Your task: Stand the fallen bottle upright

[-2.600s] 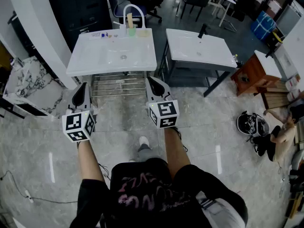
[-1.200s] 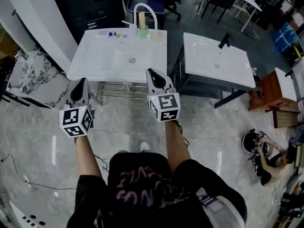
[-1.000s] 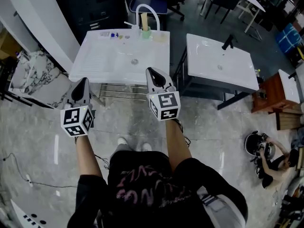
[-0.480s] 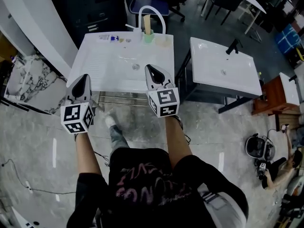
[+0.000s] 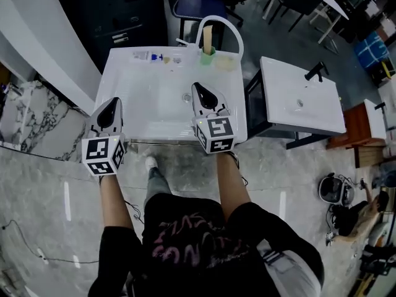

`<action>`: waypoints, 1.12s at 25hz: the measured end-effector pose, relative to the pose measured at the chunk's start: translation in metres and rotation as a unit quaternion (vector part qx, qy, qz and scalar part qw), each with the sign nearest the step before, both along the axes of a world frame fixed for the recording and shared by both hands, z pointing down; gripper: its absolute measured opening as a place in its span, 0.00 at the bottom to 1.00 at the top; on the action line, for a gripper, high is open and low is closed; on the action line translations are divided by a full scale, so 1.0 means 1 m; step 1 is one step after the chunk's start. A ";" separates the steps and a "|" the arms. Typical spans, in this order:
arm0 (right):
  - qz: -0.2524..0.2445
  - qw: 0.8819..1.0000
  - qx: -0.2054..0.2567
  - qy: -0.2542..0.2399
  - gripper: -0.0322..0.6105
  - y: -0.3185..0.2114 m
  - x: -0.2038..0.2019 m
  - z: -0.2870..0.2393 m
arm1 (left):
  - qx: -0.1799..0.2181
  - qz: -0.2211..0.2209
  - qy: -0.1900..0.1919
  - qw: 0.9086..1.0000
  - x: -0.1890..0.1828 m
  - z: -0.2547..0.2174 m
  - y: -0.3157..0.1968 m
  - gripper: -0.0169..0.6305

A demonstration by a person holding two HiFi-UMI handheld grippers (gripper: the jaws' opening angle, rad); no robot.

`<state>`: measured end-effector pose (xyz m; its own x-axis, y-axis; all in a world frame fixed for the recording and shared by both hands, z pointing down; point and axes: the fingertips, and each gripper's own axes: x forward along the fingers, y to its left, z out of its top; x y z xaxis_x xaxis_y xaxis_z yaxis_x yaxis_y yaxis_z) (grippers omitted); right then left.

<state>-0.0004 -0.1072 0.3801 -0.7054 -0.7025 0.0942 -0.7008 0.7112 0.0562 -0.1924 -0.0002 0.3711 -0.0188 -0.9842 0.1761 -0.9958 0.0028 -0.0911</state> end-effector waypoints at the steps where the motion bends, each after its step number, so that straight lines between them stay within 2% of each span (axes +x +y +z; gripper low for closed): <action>1: 0.004 1.000 -0.003 0.003 0.07 -0.008 -0.010 0.005 | -0.003 0.004 0.004 1.000 -0.011 0.006 -0.008 0.05; 7: 0.029 0.999 -0.018 0.021 0.07 -0.054 -0.069 0.022 | -0.030 0.030 0.031 0.999 -0.071 0.039 -0.060 0.05; 15: 0.080 0.996 -0.032 0.034 0.07 -0.111 -0.127 0.018 | -0.063 0.117 0.021 0.991 -0.122 0.042 -0.141 0.05; 23: 0.123 0.990 -0.049 0.037 0.07 -0.140 -0.125 0.030 | -0.082 0.186 0.011 0.979 -0.120 0.052 -0.200 0.05; 28: 0.135 0.988 -0.061 0.037 0.07 -0.156 -0.115 0.039 | -0.102 0.219 -0.025 0.970 -0.103 0.059 -0.230 0.05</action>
